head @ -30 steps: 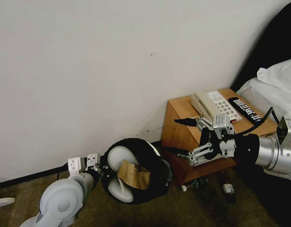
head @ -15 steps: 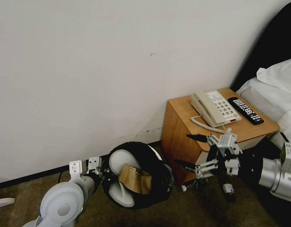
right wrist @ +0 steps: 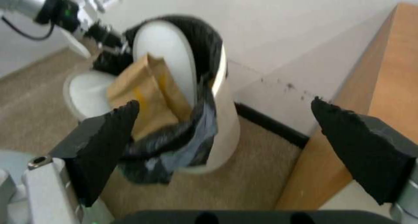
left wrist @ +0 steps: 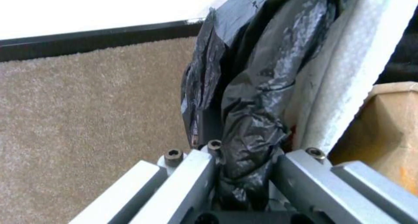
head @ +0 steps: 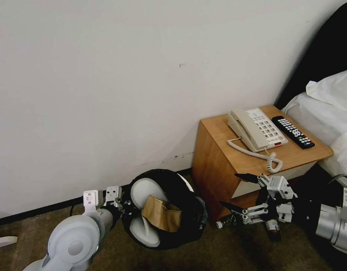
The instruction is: Pick up the trash bin, then pick up the garbage from the floor and place it into the trash bin.
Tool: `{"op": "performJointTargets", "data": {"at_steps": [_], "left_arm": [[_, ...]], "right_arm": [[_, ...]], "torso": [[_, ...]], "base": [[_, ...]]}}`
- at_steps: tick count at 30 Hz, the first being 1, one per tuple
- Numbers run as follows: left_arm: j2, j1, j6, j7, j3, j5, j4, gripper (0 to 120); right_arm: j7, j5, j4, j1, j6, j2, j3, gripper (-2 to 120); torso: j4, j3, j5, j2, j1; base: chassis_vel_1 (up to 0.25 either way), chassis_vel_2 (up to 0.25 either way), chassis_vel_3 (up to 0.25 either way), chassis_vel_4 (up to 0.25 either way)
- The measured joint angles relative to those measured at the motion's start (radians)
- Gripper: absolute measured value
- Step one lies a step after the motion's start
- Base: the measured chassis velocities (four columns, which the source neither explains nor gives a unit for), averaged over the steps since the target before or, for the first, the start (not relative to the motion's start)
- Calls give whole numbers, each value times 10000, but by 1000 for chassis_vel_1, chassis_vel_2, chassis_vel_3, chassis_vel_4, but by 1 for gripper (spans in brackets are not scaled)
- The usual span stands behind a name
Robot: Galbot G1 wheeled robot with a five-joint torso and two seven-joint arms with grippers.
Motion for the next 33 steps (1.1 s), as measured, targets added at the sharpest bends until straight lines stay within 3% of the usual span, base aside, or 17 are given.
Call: {"op": "performJointTargets", "data": {"at_steps": [20, 33], "left_arm": [[-540, 627, 0, 38, -652, 421, -155, 0], [-667, 651, 0, 200, -722, 646, -28, 0]], "right_arm": [[-438, -1434, -1357, -485, -189, 419, -465, 100], [725, -1248, -2023, -379, -802, 626, -872, 100]], "torso": [[1, 0, 2, 0, 0], [1, 0, 1, -1, 0]], "base": [[0, 0, 0, 0], [0, 0, 0, 0]]}}
